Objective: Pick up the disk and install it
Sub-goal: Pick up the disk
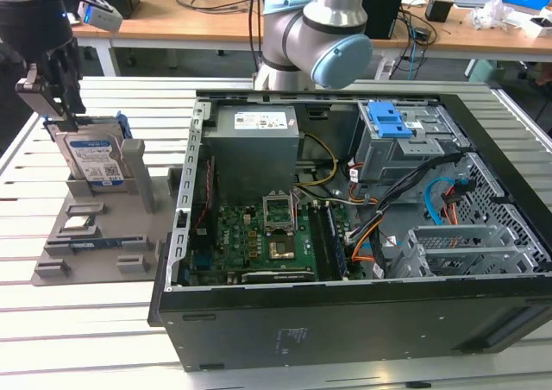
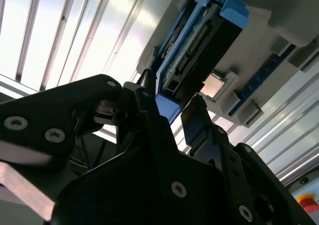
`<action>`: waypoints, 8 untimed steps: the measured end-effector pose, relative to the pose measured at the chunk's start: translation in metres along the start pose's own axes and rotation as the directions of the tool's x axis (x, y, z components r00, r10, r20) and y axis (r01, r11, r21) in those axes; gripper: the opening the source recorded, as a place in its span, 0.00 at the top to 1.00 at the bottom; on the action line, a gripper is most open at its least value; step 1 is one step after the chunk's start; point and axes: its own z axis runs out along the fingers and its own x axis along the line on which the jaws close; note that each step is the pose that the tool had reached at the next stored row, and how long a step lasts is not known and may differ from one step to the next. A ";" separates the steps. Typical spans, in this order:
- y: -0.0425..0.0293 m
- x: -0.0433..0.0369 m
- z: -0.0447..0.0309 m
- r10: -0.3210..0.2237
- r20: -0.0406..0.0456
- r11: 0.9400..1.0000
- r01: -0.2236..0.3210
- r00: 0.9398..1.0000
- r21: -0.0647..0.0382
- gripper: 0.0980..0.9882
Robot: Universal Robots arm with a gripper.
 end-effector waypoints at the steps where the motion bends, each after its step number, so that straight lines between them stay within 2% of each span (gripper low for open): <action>1: -0.0002 0.0000 0.0040 0.000 0.000 1.000 0.000 1.000 0.000 0.57; 8: -0.0009 0.0003 0.0198 -0.003 0.000 1.000 0.003 1.000 0.000 0.57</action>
